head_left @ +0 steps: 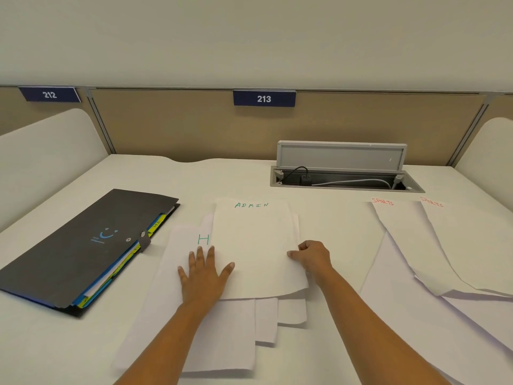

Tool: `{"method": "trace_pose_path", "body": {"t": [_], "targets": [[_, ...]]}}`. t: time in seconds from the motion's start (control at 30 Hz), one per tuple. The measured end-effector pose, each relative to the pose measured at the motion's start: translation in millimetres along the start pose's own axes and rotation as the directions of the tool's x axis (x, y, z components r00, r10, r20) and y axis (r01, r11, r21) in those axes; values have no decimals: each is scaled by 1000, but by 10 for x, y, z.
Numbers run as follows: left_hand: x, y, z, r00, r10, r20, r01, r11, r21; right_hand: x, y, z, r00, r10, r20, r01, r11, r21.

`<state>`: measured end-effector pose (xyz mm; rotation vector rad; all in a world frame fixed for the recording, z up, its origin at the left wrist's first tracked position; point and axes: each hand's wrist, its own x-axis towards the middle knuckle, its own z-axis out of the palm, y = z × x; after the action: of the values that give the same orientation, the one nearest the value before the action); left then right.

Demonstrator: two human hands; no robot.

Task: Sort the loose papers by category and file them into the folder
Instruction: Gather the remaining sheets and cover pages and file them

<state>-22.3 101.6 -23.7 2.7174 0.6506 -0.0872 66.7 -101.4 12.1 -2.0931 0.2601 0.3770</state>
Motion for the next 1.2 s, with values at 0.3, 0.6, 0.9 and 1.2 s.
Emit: {"method": "trace_pose_path", "body": {"t": [0.3, 0.6, 0.9, 1.2], "targets": [[-19, -37, 23, 1000, -13, 26, 14, 999, -39, -48, -146, -167, 879, -176, -443, 262, 955, 140], [114, 226, -150, 995, 26, -92, -54, 946, -319, 75, -117, -708, 737, -27, -675, 468, 741, 481], [305, 592, -596, 999, -13, 33, 34, 553, -832, 208, 75, -1004, 871, 255, -419, 316, 361, 877], [259, 697, -759, 929, 202, 310, 297, 93, -950, 203, 199, -785, 997, 35, -62, 20, 704, 710]]}}
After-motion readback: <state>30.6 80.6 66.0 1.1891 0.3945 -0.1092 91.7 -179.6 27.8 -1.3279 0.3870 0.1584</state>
